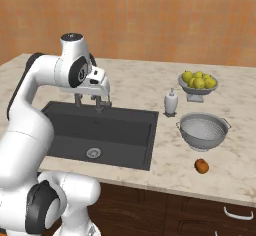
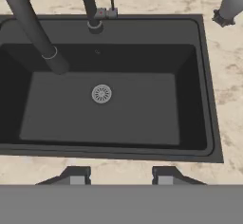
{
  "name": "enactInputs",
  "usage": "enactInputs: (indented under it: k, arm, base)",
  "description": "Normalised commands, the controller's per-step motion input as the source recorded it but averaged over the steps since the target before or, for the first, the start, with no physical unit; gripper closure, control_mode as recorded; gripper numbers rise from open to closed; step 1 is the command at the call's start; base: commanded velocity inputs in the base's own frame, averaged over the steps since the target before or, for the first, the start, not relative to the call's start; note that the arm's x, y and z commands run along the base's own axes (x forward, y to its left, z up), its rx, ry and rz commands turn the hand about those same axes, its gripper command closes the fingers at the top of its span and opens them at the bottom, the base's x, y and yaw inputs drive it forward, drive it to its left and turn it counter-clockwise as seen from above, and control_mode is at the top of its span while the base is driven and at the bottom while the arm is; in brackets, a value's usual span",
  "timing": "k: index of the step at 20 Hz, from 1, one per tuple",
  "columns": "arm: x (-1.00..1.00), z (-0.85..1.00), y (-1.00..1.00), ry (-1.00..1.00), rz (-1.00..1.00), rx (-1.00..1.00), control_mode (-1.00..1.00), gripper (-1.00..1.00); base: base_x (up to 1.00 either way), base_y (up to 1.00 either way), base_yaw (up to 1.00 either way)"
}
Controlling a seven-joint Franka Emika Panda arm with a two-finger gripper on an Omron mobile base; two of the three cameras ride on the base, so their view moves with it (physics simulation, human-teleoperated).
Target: Put the colander in the sink, put the peach in the colander, and turn on the sink faucet and pour water over the colander.
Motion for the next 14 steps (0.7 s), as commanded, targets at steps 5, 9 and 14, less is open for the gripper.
enactInputs:
  k: [5, 9, 14]
  arm:
    - [-0.02, 0.0, -0.34, -0.03, 0.0, 0.01, -1.0, -1.0]
    - [-0.13, 0.0, -0.79, -0.05, 0.04, 0.02, -1.0, -1.0]
    - [-0.23, -0.14, -0.97, 0.0, 0.05, 0.0, -1.0, -1.0]
  base:
    - [0.0, 0.0, 0.0]
    - [0.0, 0.0, 0.0]
    - [0.0, 0.0, 0.0]
